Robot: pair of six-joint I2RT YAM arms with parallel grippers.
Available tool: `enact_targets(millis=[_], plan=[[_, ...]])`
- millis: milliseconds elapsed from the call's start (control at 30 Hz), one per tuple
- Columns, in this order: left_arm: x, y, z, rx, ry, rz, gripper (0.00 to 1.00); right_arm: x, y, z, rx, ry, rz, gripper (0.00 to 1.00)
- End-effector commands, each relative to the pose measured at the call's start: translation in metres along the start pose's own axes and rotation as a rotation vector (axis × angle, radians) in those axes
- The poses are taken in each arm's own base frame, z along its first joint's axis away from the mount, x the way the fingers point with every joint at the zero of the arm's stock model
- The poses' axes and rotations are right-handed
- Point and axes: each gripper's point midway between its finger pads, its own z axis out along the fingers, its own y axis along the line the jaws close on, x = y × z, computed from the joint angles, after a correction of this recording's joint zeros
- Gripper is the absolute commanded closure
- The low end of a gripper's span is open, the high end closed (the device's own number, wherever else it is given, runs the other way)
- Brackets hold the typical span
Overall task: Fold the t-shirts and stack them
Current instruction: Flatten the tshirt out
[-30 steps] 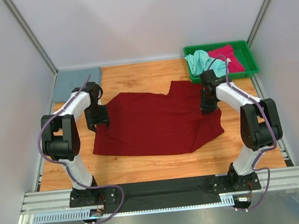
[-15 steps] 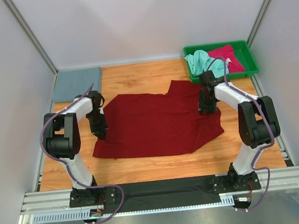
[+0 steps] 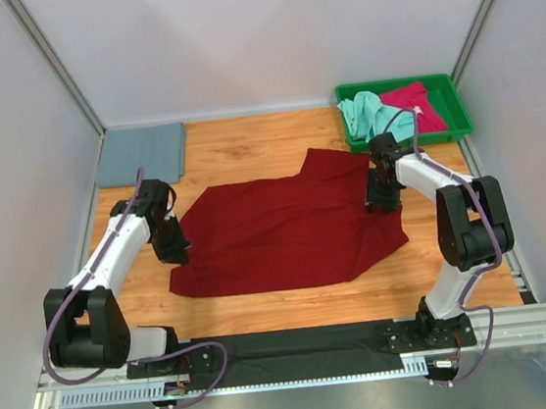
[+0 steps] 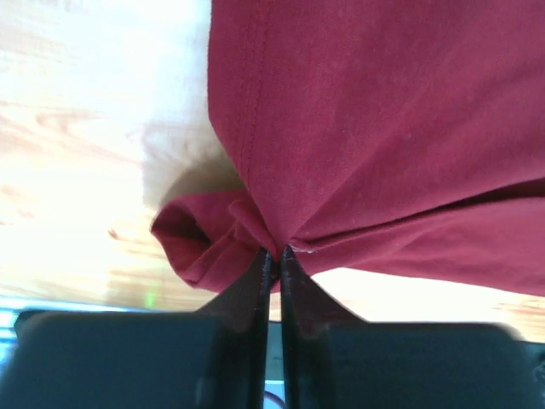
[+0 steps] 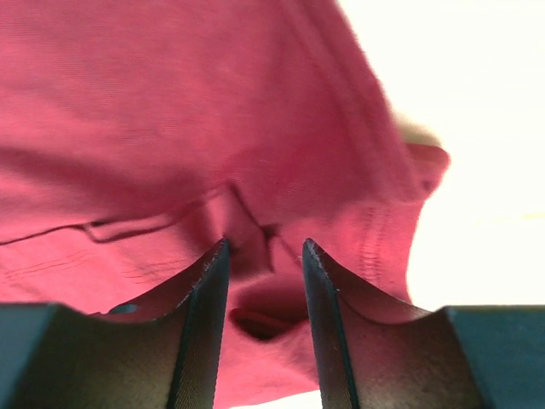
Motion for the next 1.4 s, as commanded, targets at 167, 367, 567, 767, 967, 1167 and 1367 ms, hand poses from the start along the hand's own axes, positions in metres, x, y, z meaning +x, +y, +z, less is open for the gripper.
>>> enact_targets(millis=[167, 367, 567, 767, 967, 1167, 1367], plan=[[0.037, 0.000, -0.013, 0.068, 0.026, -0.115, 0.90, -0.004, -0.013, -0.006, -0.085, -0.015, 0.128, 0.55], [0.022, -0.003, -0.035, 0.083, -0.059, -0.097, 0.54, -0.036, 0.005, -0.024, -0.189, -0.133, 0.141, 0.50], [-0.057, -0.010, -0.055, 0.028, -0.262, 0.069, 0.11, -0.088, 0.024, -0.019, -0.231, -0.245, 0.144, 0.47], [-0.128, -0.033, -0.022, -0.003, -0.237, 0.204, 0.10, -0.136, 0.038, -0.006, -0.223, -0.316, 0.008, 0.45], [-0.158, -0.040, 0.043, -0.071, -0.090, 0.239, 0.10, -0.136, 0.048, 0.016, -0.170, -0.262, -0.096, 0.45], [-0.156, -0.044, 0.070, -0.056, -0.032, 0.237, 0.16, -0.125, 0.039, 0.039, -0.074, -0.210, -0.120, 0.48], [-0.139, -0.045, 0.090, -0.029, 0.037, 0.222, 0.33, -0.117, 0.027, 0.052, 0.010, -0.170, -0.138, 0.53]])
